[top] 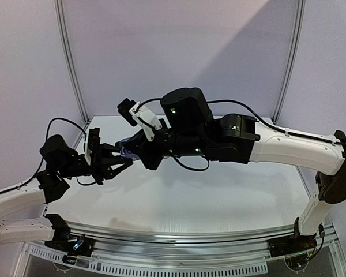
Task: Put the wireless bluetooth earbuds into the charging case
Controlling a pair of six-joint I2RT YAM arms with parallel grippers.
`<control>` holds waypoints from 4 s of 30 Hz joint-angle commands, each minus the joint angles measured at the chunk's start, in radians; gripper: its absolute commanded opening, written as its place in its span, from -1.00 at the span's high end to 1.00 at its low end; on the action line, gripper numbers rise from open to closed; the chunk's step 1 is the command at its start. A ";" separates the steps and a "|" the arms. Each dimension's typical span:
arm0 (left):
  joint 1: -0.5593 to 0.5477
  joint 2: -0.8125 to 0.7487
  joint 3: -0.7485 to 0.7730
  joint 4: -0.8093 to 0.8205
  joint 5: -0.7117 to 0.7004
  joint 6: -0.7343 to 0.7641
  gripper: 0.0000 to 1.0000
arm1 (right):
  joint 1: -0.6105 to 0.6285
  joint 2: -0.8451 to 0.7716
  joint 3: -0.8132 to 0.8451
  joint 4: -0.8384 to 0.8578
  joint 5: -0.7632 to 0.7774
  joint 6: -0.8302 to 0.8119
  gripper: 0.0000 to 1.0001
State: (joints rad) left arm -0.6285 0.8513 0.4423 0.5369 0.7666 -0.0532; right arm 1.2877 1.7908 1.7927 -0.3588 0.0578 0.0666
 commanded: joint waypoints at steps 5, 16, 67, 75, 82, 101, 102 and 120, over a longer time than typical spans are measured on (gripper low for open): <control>-0.020 -0.004 -0.005 0.035 0.013 0.004 1.00 | -0.009 0.022 -0.044 0.082 0.013 -0.002 0.96; -0.017 -0.026 -0.017 0.113 -0.040 -0.080 1.00 | -0.009 -0.004 -0.135 0.124 0.025 0.005 0.97; -0.017 -0.052 -0.019 0.149 -0.115 -0.103 1.00 | 0.005 -0.100 -0.148 0.158 0.129 -0.038 0.03; -0.017 -0.040 -0.023 0.145 -0.109 -0.101 1.00 | 0.007 -0.138 -0.107 0.248 0.049 -0.054 -0.03; -0.019 -0.034 -0.037 0.065 -0.050 0.097 1.00 | -0.038 -0.190 -0.080 0.229 0.062 0.102 -0.03; -0.020 -0.076 -0.004 -0.113 -0.032 0.571 1.00 | -0.071 0.125 0.199 -0.271 -0.180 0.250 0.11; -0.020 -0.074 -0.002 -0.112 -0.042 0.554 1.00 | -0.071 0.124 0.196 -0.268 -0.201 0.250 0.13; 0.109 0.094 -0.086 0.024 -0.032 -0.665 1.00 | -0.120 -0.261 -0.223 -0.018 0.062 0.330 -0.74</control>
State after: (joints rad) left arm -0.6033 0.8658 0.4168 0.4782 0.7311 -0.1883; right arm 1.1908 1.6428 1.6787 -0.4885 0.0116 0.3367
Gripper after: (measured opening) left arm 0.288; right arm 0.827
